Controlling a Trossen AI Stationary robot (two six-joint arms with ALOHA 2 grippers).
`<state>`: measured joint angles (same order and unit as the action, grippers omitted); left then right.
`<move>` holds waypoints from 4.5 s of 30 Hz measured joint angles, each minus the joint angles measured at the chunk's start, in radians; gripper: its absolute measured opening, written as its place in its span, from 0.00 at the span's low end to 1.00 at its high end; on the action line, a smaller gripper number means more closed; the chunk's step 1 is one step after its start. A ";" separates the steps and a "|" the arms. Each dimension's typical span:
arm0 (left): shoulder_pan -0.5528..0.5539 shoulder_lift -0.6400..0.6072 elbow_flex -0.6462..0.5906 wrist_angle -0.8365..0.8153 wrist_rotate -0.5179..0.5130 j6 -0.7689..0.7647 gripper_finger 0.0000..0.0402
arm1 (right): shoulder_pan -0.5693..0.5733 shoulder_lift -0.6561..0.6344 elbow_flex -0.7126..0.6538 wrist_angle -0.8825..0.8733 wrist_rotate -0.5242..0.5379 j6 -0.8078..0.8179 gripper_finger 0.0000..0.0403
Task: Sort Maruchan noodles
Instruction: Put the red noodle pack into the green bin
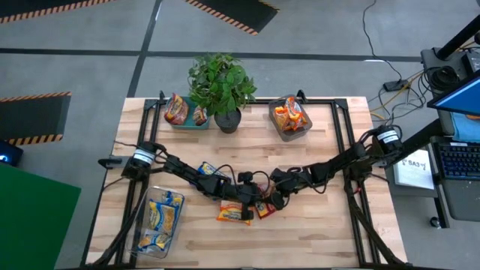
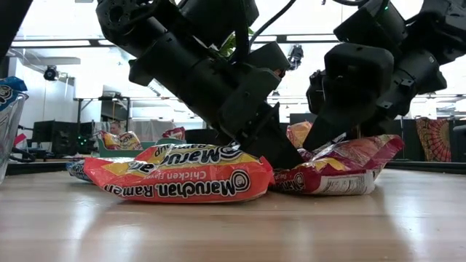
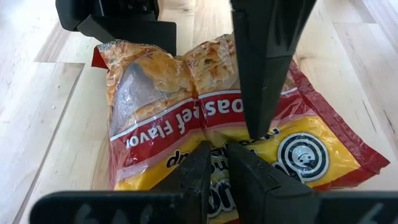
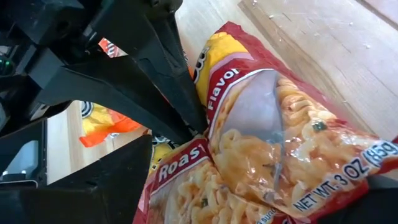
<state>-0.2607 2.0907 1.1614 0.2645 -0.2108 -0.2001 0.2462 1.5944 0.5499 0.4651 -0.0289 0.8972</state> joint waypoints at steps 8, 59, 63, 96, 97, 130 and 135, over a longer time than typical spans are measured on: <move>0.000 0.000 0.000 0.005 0.000 0.000 0.09 | 0.000 0.014 -0.001 0.012 0.010 -0.011 0.58; -0.081 -0.435 -0.140 0.345 -0.012 0.383 0.09 | 0.000 -0.610 -0.037 0.229 0.178 -1.243 0.06; -0.070 -0.439 -0.245 0.566 -0.015 0.371 0.09 | 0.000 -0.607 -0.054 0.220 0.176 -1.267 0.06; -0.025 -0.302 -0.187 0.704 -0.234 0.259 0.70 | -0.001 -0.605 -0.061 0.147 0.188 -1.371 0.06; -0.025 -0.299 -0.182 0.704 -0.237 0.259 0.70 | -0.001 -0.605 -0.061 0.147 0.188 -1.371 0.06; -0.002 -0.296 -0.179 0.684 -0.252 0.191 0.49 | 0.000 -0.604 -0.057 0.145 0.185 -1.370 0.06; 0.003 -0.296 -0.179 0.675 -0.251 0.195 0.53 | -0.001 -0.604 -0.057 0.146 0.185 -1.369 0.06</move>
<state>-0.2577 1.7943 0.9821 0.9393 -0.4614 -0.0054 0.2455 0.9901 0.4931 0.6107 0.1564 -0.4721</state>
